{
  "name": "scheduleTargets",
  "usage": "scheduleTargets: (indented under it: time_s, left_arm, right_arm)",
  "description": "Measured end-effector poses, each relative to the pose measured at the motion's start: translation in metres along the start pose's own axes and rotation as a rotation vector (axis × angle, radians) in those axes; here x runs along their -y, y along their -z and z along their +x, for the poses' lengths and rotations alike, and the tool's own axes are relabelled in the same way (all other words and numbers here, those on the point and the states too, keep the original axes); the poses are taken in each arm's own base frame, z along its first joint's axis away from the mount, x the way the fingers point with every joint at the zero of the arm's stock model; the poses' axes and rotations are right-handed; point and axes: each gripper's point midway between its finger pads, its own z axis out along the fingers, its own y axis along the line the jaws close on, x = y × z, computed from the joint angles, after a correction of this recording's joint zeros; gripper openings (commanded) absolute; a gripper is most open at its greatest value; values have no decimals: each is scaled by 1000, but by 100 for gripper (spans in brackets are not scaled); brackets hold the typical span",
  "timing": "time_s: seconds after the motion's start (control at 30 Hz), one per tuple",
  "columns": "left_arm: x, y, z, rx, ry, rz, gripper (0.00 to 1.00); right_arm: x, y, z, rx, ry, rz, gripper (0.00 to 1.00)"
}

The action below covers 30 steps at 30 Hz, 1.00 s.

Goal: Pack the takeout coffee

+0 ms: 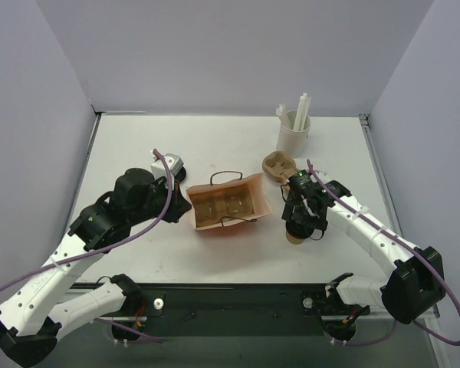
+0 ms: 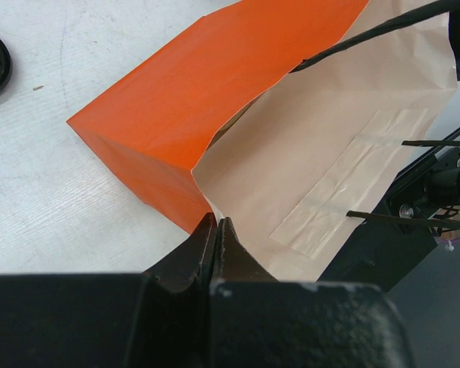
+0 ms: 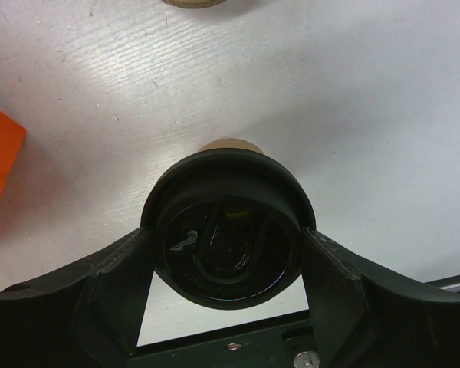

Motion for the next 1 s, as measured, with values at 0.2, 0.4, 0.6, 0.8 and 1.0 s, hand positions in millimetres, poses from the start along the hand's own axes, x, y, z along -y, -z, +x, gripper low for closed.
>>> scheduleTargets:
  time_s: [0.2,0.4,0.6,0.8,1.0]
  left_arm:
    - [-1,-1,0,-6,10,11,0]
    - [-1,-6,-1,-23,31,36,0]
    - [3,-10,-3,-30,42,74,0]
    - [7,-13,-6,-31,47,108,0]
    - [9,-17,-7,-37,35,137,0]
  right_arm:
    - [2,1,-1,7,52,-6,53]
    - [8,28,-15,54,164,-36,51]
    - [3,88,-61,216,237,-128,50]
    - [-9,176,-104,431,322,-306,50]
    - [-27,247,-111,615,504,-529,50]
